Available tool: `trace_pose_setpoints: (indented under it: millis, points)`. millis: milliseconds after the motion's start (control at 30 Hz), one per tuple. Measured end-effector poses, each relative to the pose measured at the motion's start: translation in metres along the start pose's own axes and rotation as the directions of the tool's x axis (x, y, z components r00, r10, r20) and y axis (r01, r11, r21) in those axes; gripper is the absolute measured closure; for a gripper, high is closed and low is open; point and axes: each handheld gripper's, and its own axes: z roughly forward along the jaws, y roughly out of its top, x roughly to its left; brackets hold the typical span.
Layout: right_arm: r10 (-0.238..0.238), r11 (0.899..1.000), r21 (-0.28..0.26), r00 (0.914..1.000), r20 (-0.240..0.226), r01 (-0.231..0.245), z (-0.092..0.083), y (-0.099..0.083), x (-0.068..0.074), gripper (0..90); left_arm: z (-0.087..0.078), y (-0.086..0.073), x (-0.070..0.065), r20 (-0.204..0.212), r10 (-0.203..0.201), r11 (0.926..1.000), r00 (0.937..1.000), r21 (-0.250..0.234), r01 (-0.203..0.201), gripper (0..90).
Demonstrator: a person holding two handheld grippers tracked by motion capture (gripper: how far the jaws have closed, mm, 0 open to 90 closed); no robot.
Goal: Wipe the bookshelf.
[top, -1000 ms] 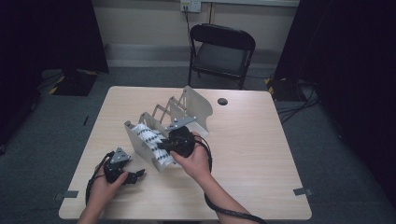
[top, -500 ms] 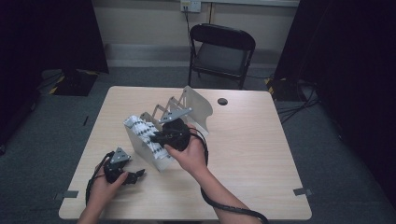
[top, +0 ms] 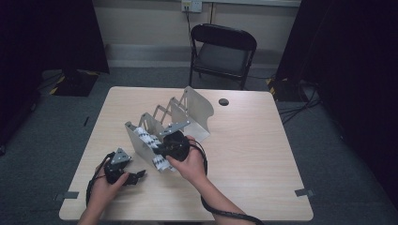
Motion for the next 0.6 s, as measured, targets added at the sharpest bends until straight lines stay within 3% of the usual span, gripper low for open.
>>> trace_pose_setpoints:
  millis: [600]
  points:
    - [0.024, 0.996, 0.08, 0.9996, 0.012, -0.025, 0.034, -0.045, -0.005, 82.0, 0.0, 0.0, 0.0, 0.0, 0.0, 1.0, 1.0, 0.001, 0.0, 14.7]
